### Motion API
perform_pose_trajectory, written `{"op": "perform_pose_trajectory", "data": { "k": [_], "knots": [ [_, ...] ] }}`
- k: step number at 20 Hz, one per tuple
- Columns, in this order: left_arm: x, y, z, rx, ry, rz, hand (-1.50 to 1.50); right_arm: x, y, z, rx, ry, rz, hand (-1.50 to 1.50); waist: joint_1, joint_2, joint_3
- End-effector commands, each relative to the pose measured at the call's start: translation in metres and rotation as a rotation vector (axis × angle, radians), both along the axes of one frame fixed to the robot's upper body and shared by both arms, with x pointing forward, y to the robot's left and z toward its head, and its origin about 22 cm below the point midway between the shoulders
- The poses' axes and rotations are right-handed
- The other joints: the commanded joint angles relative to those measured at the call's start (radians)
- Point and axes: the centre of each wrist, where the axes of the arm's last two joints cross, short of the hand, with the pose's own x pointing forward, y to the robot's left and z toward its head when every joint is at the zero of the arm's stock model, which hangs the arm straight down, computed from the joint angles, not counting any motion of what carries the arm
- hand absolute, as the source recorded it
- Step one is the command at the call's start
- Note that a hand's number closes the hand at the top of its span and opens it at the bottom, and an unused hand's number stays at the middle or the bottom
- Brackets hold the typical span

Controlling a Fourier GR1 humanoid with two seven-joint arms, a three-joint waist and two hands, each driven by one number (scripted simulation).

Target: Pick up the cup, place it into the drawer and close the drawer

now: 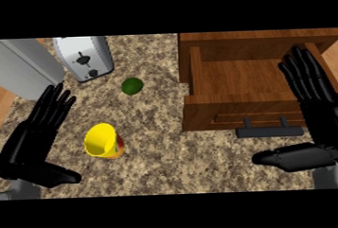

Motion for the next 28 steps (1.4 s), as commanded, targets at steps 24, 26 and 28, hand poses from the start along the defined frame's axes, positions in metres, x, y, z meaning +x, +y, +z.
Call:
{"op": "perform_pose_trajectory", "data": {
  "k": [24, 26, 28],
  "knots": [
    [0.008, 0.032, -0.179, 0.112, 0.124, 0.105, -1.50, 0.025, -0.013, 0.019, -0.007, -0.035, -0.010, -1.50, -0.011, 0.003, -0.001],
    [0.015, 0.038, -0.175, 0.121, 0.122, 0.087, -1.50, 0.019, 0.005, 0.027, -0.007, -0.045, -0.009, -1.50, -0.008, 0.002, -0.001],
    [0.009, 0.039, -0.183, 0.081, 0.110, 0.113, -1.50, 0.022, -0.017, 0.023, -0.011, -0.029, 0.004, -1.50, -0.020, 0.006, -0.003]
  ]
}}
